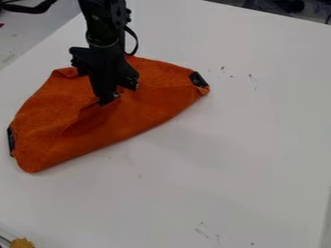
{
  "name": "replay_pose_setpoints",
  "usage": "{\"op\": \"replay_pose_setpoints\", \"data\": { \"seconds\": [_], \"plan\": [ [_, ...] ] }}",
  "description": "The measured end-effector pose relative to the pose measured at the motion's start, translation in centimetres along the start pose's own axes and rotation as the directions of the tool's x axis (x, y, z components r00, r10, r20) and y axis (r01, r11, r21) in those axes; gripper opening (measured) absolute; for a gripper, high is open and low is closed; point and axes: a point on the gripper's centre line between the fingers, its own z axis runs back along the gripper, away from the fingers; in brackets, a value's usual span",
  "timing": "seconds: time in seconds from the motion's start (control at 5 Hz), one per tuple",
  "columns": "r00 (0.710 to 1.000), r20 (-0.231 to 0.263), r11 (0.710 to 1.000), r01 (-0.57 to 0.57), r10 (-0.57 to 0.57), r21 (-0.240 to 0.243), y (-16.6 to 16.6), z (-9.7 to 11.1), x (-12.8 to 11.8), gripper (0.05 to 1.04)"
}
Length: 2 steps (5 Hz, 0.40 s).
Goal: Unfold the cloth from top left to bottom right
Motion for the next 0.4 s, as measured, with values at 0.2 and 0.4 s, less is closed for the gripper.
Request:
{"op": "replay_pose_setpoints", "data": {
  "seconds": [0.2,0.4],
  "plan": [
    [0.998,-0.029,0.999,-0.047,0.047,0.005,-1.4,1.3,-1.2,0.058],
    [0.995,-0.049,0.996,-0.091,0.090,-0.008,-3.3,2.5,-3.0,0.058]
  ]
}}
